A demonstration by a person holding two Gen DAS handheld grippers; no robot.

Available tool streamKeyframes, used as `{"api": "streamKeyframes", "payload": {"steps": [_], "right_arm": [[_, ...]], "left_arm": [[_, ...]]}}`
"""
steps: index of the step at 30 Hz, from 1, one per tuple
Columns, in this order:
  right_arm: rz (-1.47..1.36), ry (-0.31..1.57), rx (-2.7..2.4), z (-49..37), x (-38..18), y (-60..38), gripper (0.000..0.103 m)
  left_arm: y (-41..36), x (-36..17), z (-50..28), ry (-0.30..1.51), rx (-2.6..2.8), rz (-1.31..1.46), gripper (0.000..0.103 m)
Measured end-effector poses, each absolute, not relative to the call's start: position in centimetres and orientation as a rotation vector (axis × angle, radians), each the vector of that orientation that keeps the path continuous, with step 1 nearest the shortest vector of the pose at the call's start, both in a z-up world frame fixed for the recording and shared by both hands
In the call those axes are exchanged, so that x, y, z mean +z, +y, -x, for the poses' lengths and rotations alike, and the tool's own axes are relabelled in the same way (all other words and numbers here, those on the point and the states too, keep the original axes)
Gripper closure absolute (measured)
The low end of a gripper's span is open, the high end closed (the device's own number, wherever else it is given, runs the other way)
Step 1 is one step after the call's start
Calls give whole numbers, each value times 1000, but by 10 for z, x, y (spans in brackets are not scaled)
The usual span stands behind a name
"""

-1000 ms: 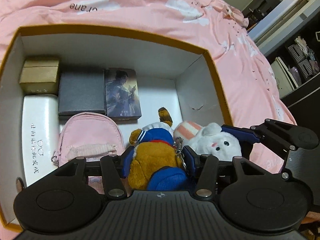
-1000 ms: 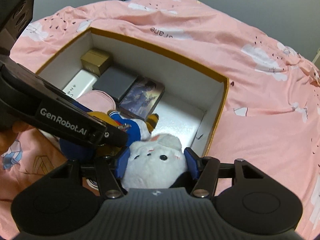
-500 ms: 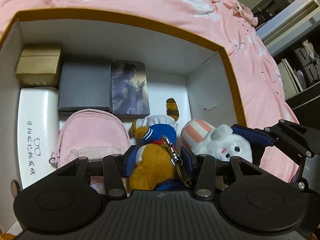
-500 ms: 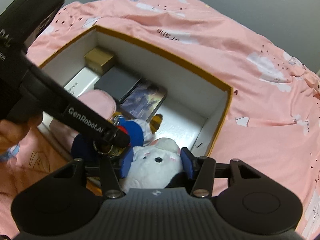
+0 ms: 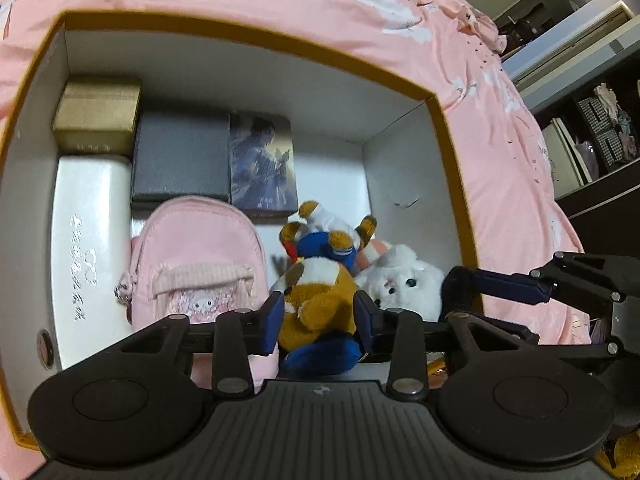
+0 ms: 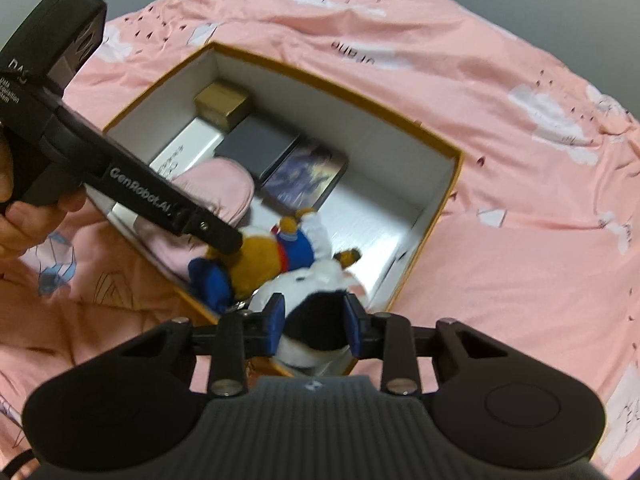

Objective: Organize objects
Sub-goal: 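Lower the duck plush and bunny plush into the box and open both tools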

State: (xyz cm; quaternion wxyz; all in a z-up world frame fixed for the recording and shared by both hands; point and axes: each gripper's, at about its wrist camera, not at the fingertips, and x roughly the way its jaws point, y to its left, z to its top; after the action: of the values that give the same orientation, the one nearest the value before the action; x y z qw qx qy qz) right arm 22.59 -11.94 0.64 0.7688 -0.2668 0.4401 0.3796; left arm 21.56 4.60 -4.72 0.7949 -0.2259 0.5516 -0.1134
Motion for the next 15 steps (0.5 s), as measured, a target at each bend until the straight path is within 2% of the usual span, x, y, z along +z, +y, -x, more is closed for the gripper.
{"api": "streamKeyframes", "payload": {"steps": [8,10,15], "right_arm": [[547,1074,778,-235,-17,-116,74],[512,1119,779,-242,-22,-115,82],[456,1178,761,-251,-32,-111,82]], "left_arm": [[44,-61,-215,1206,-234,512,63],[43,-62,-215,1212,-232,517,64],[39,-66,-216,1226,-211,505,64]]}}
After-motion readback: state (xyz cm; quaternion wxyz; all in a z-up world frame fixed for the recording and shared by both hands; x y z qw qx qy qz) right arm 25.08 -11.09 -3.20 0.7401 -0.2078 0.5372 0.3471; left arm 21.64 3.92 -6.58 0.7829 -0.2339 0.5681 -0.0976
